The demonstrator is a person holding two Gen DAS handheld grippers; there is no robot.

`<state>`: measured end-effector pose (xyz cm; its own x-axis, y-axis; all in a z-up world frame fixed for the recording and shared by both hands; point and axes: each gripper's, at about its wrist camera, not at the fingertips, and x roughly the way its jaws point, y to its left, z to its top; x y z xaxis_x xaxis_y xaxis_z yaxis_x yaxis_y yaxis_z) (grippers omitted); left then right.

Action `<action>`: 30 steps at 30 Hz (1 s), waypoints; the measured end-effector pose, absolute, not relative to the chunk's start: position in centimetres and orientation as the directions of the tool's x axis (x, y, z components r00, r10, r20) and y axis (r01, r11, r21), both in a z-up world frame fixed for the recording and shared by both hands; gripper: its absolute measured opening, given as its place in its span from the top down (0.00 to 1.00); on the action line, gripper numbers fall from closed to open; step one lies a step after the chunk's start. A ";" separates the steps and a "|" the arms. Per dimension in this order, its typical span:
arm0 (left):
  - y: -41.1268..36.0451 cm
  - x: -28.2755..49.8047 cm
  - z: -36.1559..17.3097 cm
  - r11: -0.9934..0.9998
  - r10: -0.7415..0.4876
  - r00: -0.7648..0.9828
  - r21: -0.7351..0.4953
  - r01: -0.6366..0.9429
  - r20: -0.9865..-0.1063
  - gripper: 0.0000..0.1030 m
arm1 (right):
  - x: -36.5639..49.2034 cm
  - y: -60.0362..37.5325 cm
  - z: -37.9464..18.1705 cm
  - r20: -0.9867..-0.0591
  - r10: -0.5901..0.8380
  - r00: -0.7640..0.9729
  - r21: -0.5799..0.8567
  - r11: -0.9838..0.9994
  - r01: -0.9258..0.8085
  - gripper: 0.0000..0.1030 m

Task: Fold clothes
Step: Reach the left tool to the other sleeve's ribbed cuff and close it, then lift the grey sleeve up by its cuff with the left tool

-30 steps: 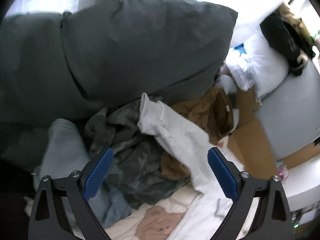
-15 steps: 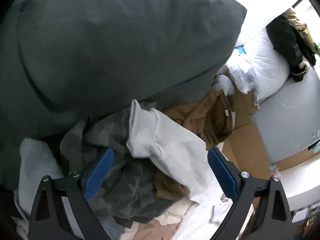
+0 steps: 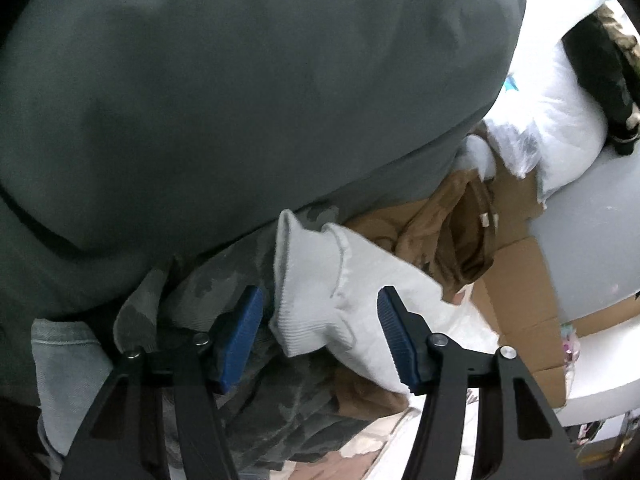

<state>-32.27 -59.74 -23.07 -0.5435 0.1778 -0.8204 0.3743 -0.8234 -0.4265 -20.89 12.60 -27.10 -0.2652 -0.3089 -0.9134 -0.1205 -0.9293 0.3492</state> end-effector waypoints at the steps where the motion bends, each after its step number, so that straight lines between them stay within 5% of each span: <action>1: -59.8 -32.2 -23.4 -0.822 0.184 -0.538 -0.429 0.375 -0.822 0.42 | -20.9 12.4 -27.0 -0.915 -0.299 -0.271 0.337 -0.935 -0.107 0.01; 13: -60.1 -31.8 -25.9 -0.775 0.250 -0.579 -0.518 0.361 -0.776 0.42 | -21.0 12.7 -27.8 -0.925 -0.248 -0.287 0.287 -0.953 -0.101 0.01; 16: -60.1 -32.2 -26.2 -0.782 0.240 -0.566 -0.503 0.369 -0.789 0.61 | -21.2 12.8 -28.1 -0.926 -0.251 -0.284 0.293 -0.949 -0.119 0.01; 18: -60.2 -32.4 -26.3 -0.788 0.226 -0.552 -0.484 0.381 -0.803 0.83 | -21.2 12.6 -28.0 -0.926 -0.249 -0.282 0.290 -0.950 -0.113 0.01; 20: -60.0 -32.7 -26.0 -0.797 0.229 -0.550 -0.478 0.368 -0.804 0.90 | -21.1 12.4 -28.0 -0.927 -0.248 -0.282 0.287 -0.952 -0.106 0.01; 30: -57.7 -34.7 -20.3 -0.857 0.252 -0.591 -0.460 0.231 -0.766 0.95 | -20.8 12.9 -27.9 -0.930 -0.240 -0.278 0.282 -0.952 -0.121 0.01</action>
